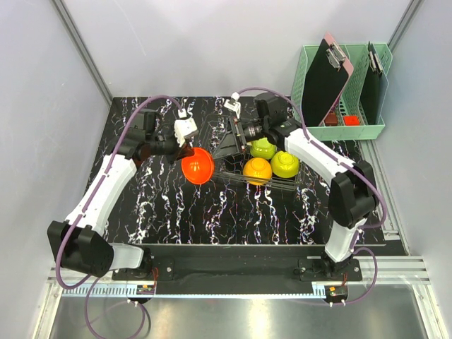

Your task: Load the bowls into the dish rack

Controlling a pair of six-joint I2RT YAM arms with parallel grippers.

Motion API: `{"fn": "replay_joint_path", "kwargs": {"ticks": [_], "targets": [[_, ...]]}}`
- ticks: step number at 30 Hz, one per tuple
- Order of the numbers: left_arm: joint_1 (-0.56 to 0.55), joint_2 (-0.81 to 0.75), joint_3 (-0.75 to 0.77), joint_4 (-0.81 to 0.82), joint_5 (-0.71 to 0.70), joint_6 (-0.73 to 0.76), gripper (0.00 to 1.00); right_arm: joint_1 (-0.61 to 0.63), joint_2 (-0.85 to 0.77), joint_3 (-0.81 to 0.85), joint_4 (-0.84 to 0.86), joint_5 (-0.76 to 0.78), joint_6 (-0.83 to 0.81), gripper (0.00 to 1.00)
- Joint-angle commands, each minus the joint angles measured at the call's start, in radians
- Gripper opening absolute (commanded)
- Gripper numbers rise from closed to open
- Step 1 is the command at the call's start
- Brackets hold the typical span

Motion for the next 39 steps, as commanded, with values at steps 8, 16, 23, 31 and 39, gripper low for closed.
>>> {"fn": "replay_joint_path", "kwargs": {"ticks": [8, 16, 23, 31, 39], "targets": [[-0.013, -0.016, 0.064, 0.071, 0.056, -0.046, 0.00, 0.011, 0.070, 0.019, 0.057, -0.029, 0.020, 1.00], [-0.019, -0.009, 0.051, 0.081, 0.058, -0.053, 0.00, 0.055, 0.073, 0.029, 0.055, -0.038, 0.011, 1.00], [-0.025, -0.007, 0.039, 0.085, 0.053, -0.053, 0.00, 0.072, 0.078, 0.038, 0.055, -0.044, 0.011, 1.00], [-0.028, -0.009, 0.025, 0.090, 0.050, -0.048, 0.00, 0.074, 0.086, 0.044, 0.080, -0.096, 0.032, 0.94], [-0.029, -0.012, 0.007, 0.104, 0.047, -0.051, 0.00, 0.072, 0.092, -0.037, 0.477, -0.210, 0.347, 0.90]]}}
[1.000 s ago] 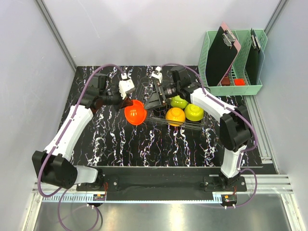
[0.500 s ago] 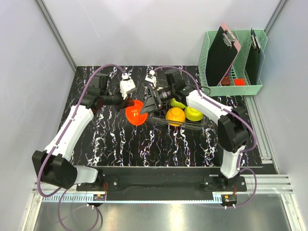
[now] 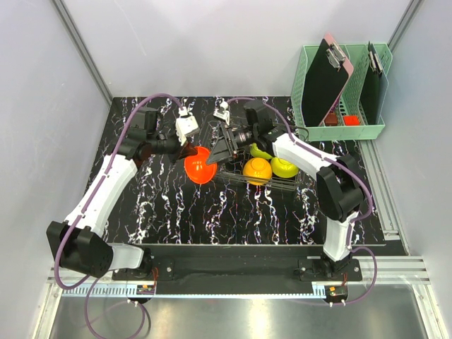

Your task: Load the bowls into the dish rack

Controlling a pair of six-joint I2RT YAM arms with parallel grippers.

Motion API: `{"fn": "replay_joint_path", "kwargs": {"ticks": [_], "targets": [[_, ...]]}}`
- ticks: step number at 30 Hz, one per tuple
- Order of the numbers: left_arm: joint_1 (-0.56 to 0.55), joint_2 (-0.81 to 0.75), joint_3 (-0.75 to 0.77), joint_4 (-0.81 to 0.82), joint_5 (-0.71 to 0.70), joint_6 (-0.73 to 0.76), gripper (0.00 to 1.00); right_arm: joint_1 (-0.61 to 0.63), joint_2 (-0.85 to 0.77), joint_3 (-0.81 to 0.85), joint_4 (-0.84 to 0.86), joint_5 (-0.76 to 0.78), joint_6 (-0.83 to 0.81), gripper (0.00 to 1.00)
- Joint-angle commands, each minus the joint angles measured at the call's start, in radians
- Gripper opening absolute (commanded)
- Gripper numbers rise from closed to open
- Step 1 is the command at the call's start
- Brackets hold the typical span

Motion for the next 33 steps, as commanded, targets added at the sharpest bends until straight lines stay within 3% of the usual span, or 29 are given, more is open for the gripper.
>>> {"fn": "replay_joint_path", "kwargs": {"ticks": [1, 10, 13, 16, 18, 19, 20, 21, 23, 24, 25, 27, 33], "targets": [[-0.005, -0.012, -0.006, 0.082, 0.026, -0.004, 0.00, 0.016, -0.004, -0.016, 0.326, -0.132, 0.219, 0.90], [-0.005, -0.009, -0.012, 0.089, 0.022, -0.007, 0.00, 0.016, 0.000, -0.019, 0.332, -0.086, 0.207, 0.82], [-0.005, -0.011, -0.015, 0.091, 0.020, -0.007, 0.00, 0.014, 0.000, -0.021, 0.334, -0.085, 0.204, 0.74], [-0.005, -0.008, -0.015, 0.093, 0.016, -0.010, 0.00, 0.016, 0.000, -0.022, 0.337, -0.089, 0.204, 0.51], [-0.007, -0.005, -0.014, 0.096, 0.009, -0.019, 0.00, 0.016, -0.002, -0.021, 0.337, -0.092, 0.204, 0.29], [-0.005, -0.005, -0.014, 0.097, 0.002, -0.021, 0.04, 0.014, 0.000, -0.021, 0.337, -0.094, 0.204, 0.21], [-0.005, -0.003, -0.008, 0.099, 0.000, -0.025, 0.25, 0.016, 0.000, -0.019, 0.337, -0.097, 0.204, 0.15], [-0.005, -0.002, -0.006, 0.099, -0.001, -0.033, 0.34, 0.017, 0.001, -0.019, 0.337, -0.098, 0.202, 0.02], [-0.005, 0.001, -0.002, 0.102, -0.001, -0.039, 0.52, 0.017, 0.001, -0.019, 0.332, -0.100, 0.201, 0.00], [-0.007, 0.000, 0.001, 0.103, -0.003, -0.048, 0.73, 0.017, 0.001, -0.019, 0.326, -0.097, 0.192, 0.00], [-0.005, 0.001, 0.006, 0.109, -0.009, -0.054, 0.82, 0.019, 0.000, -0.021, 0.313, -0.095, 0.184, 0.00], [-0.005, 0.000, 0.009, 0.114, -0.018, -0.070, 0.91, 0.019, -0.005, -0.021, 0.288, -0.088, 0.153, 0.00], [-0.007, -0.003, 0.008, 0.131, -0.027, -0.085, 0.93, 0.019, -0.014, -0.024, 0.245, -0.077, 0.121, 0.00]]}}
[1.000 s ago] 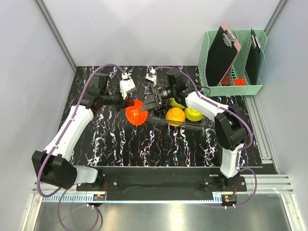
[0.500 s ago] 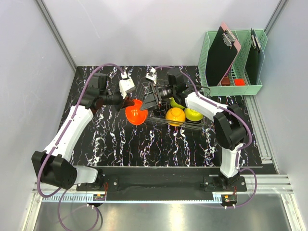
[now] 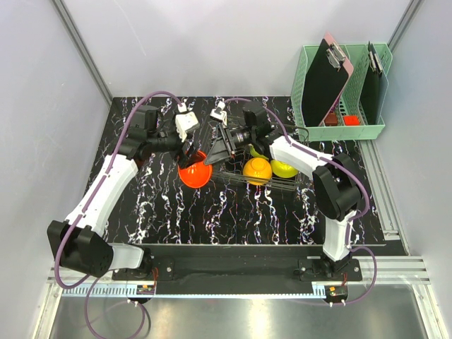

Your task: Load the bowls into the dish rack

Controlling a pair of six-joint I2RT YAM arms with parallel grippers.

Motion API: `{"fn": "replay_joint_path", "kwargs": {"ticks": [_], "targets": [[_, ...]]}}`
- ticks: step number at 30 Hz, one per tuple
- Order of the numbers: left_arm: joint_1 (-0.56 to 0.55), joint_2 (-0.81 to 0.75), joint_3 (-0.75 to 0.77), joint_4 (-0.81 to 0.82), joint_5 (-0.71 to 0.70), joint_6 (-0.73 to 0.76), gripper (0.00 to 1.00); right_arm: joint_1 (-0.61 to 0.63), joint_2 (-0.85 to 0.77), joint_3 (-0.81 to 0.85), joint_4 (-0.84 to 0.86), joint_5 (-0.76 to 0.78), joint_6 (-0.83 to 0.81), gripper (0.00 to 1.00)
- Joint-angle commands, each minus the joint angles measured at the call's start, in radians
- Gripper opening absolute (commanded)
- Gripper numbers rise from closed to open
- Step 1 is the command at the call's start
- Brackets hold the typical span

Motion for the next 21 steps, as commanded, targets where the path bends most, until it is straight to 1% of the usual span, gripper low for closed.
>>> {"fn": "replay_joint_path", "kwargs": {"ticks": [1, 7, 10, 13, 14, 15, 16, 17, 21], "targets": [[-0.002, -0.007, 0.012, 0.062, -0.009, -0.019, 0.92, 0.009, -0.040, 0.019, -0.003, -0.023, -0.037, 0.00], [-0.004, -0.005, 0.010, 0.064, -0.012, -0.021, 0.91, 0.008, -0.039, 0.023, -0.014, -0.016, -0.043, 0.00], [-0.002, -0.008, 0.015, 0.062, -0.021, -0.021, 0.91, 0.009, -0.040, 0.026, -0.053, 0.001, -0.074, 0.00], [-0.001, -0.017, 0.018, 0.062, -0.038, -0.030, 0.96, 0.005, -0.042, 0.033, -0.080, 0.027, -0.101, 0.00], [0.001, -0.022, 0.019, 0.061, -0.042, -0.032, 0.98, 0.005, -0.045, 0.039, -0.098, 0.037, -0.112, 0.00], [0.005, -0.034, 0.019, 0.061, -0.045, -0.038, 0.99, 0.001, -0.045, 0.048, -0.132, 0.062, -0.167, 0.00], [0.010, -0.042, 0.016, 0.061, -0.044, -0.039, 0.99, -0.002, -0.046, 0.060, -0.220, 0.079, -0.198, 0.00], [0.021, -0.056, 0.016, 0.061, -0.042, -0.044, 0.99, -0.002, -0.046, 0.077, -0.251, 0.095, -0.225, 0.00], [0.068, -0.097, 0.018, 0.058, -0.013, -0.078, 0.99, -0.018, -0.052, 0.082, -0.293, 0.155, -0.276, 0.00]]}}
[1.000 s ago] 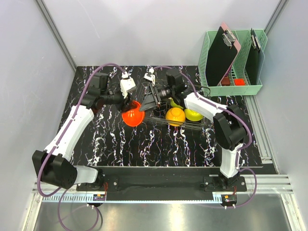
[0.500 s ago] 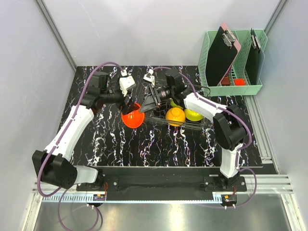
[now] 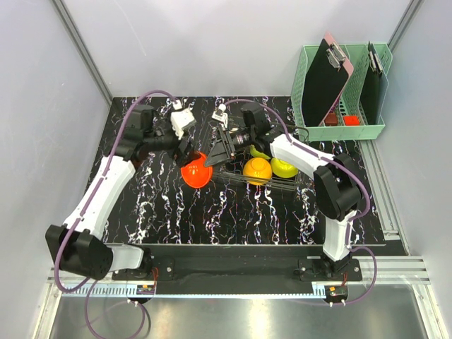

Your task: Load the bowls into the dish rack

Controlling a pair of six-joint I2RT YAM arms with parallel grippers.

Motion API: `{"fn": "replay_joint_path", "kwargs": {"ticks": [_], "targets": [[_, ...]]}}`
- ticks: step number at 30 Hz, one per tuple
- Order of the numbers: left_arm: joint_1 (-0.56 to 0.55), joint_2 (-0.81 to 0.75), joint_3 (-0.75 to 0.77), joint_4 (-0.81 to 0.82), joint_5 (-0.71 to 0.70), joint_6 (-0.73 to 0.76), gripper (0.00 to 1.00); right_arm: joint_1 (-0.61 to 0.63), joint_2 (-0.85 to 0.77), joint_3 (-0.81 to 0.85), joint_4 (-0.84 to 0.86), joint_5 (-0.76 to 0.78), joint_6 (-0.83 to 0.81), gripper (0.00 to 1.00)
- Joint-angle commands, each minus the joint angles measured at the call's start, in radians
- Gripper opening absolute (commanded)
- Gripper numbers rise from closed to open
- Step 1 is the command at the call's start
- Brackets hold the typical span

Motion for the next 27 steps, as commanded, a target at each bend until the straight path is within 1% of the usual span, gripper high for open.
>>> {"fn": "replay_joint_path", "kwargs": {"ticks": [1, 5, 7, 12, 13, 14, 16, 17, 18, 21, 27], "targets": [[0.060, -0.086, 0.019, 0.041, 0.035, -0.051, 0.99, -0.017, -0.054, 0.057, -0.107, 0.076, -0.112, 0.00], [0.167, -0.132, 0.019, 0.046, 0.081, -0.111, 0.99, -0.020, -0.072, 0.075, -0.187, 0.150, -0.202, 0.00], [0.195, -0.146, 0.015, 0.047, 0.055, -0.122, 0.99, -0.024, -0.081, 0.097, -0.245, 0.199, -0.237, 0.00], [0.258, -0.177, -0.045, 0.047, -0.004, -0.114, 0.99, -0.024, -0.116, 0.170, -0.424, 0.392, -0.400, 0.00], [0.262, -0.177, -0.056, 0.046, -0.009, -0.112, 0.99, -0.025, -0.127, 0.196, -0.446, 0.418, -0.421, 0.00], [0.270, -0.175, -0.065, 0.046, -0.014, -0.109, 0.99, -0.022, -0.135, 0.209, -0.466, 0.479, -0.466, 0.00], [0.276, -0.174, -0.095, 0.046, -0.015, -0.106, 0.99, -0.023, -0.153, 0.245, -0.526, 0.549, -0.507, 0.00], [0.278, -0.169, -0.103, 0.046, -0.017, -0.106, 0.99, -0.022, -0.159, 0.255, -0.542, 0.614, -0.553, 0.00], [0.278, -0.167, -0.117, 0.044, -0.015, -0.105, 0.99, -0.022, -0.166, 0.276, -0.571, 0.651, -0.566, 0.00], [0.279, -0.160, -0.135, 0.046, -0.005, -0.108, 0.99, -0.020, -0.181, 0.313, -0.634, 0.773, -0.670, 0.00], [0.279, -0.163, -0.155, 0.046, 0.003, -0.102, 0.99, -0.002, -0.202, 0.333, -0.733, 0.978, -0.877, 0.00]]}}
